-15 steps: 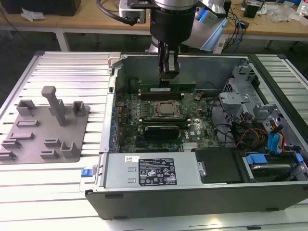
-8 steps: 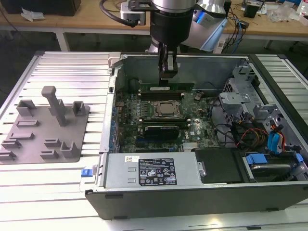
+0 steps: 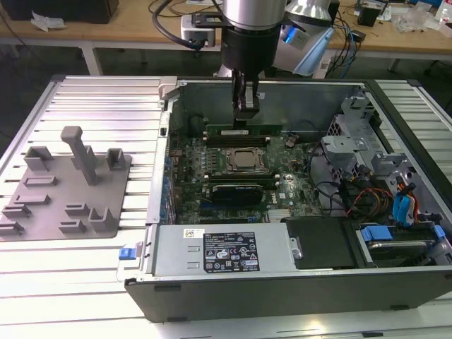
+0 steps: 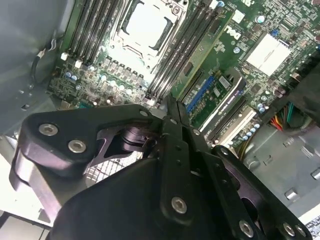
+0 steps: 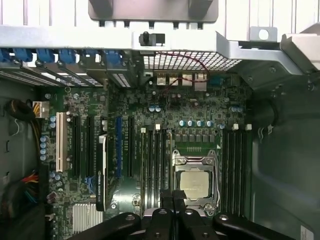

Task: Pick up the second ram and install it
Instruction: 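Pick up the second ram and move it above second insertion slot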

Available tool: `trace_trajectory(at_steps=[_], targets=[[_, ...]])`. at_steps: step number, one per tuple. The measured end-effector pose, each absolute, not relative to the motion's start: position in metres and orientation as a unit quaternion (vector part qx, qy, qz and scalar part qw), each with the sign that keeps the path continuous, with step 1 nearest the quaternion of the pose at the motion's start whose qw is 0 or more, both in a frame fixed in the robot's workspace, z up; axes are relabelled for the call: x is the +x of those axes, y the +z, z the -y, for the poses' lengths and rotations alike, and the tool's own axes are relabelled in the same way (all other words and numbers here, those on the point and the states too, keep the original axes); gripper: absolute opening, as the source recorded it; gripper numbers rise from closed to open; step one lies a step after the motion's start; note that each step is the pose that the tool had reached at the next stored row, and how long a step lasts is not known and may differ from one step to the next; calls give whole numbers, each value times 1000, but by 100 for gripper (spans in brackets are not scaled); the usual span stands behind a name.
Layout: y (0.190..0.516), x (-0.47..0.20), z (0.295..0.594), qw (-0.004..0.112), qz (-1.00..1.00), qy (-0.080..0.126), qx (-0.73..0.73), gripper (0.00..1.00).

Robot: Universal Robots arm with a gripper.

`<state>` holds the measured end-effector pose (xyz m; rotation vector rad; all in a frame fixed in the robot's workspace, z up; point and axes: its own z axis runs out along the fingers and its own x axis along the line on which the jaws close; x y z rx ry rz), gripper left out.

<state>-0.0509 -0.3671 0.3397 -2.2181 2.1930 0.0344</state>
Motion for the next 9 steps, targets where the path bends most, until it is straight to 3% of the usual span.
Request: trace_trajectory(at_steps=[9], targets=[[323,-51,361,11,-703,11,-711,9]])
